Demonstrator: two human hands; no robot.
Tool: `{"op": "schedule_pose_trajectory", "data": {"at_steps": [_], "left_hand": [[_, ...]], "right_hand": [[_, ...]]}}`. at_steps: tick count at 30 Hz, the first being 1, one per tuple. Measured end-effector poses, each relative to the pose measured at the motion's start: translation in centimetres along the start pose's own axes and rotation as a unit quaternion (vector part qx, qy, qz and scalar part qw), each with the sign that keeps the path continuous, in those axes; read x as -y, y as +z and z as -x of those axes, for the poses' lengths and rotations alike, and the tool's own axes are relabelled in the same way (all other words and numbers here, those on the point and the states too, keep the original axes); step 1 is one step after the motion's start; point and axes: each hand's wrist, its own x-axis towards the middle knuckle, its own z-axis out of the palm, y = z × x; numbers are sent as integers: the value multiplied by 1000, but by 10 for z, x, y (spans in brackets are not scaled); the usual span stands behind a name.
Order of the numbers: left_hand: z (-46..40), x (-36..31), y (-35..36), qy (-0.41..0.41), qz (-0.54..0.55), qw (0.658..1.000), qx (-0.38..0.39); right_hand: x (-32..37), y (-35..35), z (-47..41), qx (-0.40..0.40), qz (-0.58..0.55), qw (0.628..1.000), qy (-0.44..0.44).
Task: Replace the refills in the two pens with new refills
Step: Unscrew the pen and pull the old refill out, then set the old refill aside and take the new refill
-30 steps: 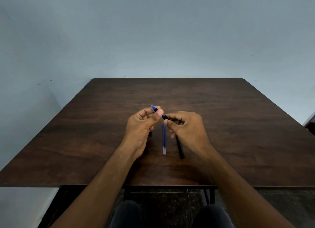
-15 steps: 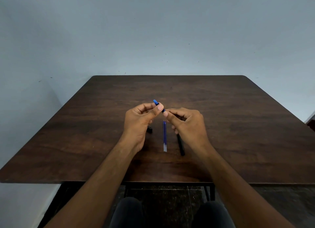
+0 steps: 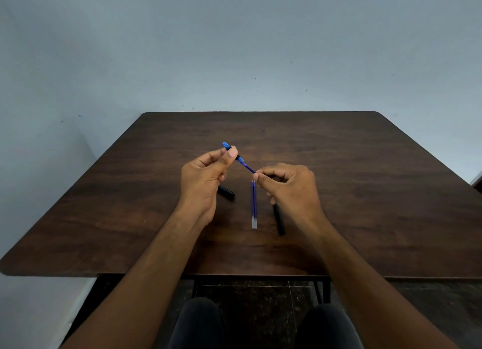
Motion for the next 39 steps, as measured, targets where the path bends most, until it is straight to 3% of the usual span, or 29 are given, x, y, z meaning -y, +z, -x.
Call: {"op": "schedule_pose_trajectory", "data": {"at_steps": [4, 8, 13, 21, 25, 32, 39], "left_hand": [[-3, -10, -10, -48, 9, 999, -2], [-3, -15, -33, -102, -134, 985, 47], [-3, -20, -50, -176, -298, 937, 49], [-4, -27, -33, -189, -450, 873, 4], [-9, -21, -23, -222, -576, 786, 22], [-13, -12, -19, -191, -652, 734, 13], [-10, -15, -19, -195, -652, 733, 18]], "right_hand": [[1, 0, 0, -8, 33, 999, -8], [2, 0, -3, -9, 65, 998, -8], [2, 4, -3, -5, 60, 998, -5], [4, 7, -2, -7, 54, 998, -3], [4, 6, -2, -1, 58, 998, 4], [4, 4, 0, 1, 49, 999, 6], [3, 3, 0, -3, 45, 999, 8]]}}
